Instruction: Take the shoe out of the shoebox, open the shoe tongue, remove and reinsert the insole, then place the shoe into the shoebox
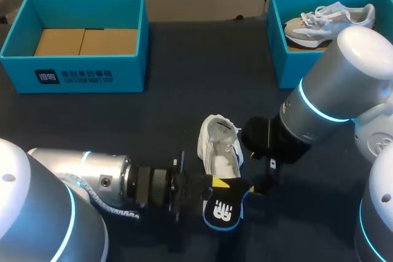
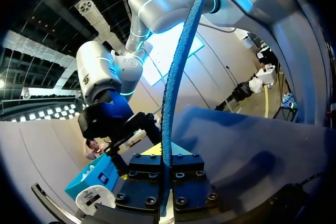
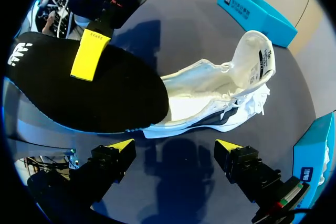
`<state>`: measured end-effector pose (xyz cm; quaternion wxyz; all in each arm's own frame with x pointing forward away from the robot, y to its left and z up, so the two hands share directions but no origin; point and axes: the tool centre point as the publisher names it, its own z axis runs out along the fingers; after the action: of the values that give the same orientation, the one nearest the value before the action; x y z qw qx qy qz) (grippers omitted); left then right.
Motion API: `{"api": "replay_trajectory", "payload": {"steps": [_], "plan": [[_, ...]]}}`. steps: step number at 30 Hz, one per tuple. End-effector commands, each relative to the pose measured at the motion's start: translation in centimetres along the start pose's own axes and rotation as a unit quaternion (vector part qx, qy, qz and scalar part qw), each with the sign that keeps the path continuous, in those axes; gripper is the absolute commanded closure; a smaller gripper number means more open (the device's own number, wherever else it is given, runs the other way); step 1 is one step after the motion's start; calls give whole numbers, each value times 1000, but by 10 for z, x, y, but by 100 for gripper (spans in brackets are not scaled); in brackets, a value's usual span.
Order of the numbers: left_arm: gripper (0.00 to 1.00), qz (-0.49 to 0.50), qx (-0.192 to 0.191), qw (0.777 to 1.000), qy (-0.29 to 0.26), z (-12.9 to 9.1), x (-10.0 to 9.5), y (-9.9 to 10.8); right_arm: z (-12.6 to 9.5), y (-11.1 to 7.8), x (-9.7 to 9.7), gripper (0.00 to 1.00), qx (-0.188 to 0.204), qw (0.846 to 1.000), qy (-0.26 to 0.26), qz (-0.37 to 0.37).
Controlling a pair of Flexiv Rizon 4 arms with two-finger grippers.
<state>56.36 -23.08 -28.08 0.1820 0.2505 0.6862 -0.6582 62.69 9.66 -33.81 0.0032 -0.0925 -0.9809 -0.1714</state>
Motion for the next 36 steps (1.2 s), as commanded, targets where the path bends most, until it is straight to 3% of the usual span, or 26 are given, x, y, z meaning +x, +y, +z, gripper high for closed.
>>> {"api": "replay_trajectory", "payload": {"steps": [1, 16, 36], "plan": [[100, 0, -7, 1000, -5, 3, 0, -2, 1, 0, 1, 0, 0, 1000, -2, 0], [100, -11, -25, 1000, -12, -3, -4, 15, 1, 0, 1, 0, 0, 1000, -2, 0], [100, -30, -18, 999, 6, 5, -1, 24, 1, 0, 1, 0, 0, 1000, -2, 0]]}}
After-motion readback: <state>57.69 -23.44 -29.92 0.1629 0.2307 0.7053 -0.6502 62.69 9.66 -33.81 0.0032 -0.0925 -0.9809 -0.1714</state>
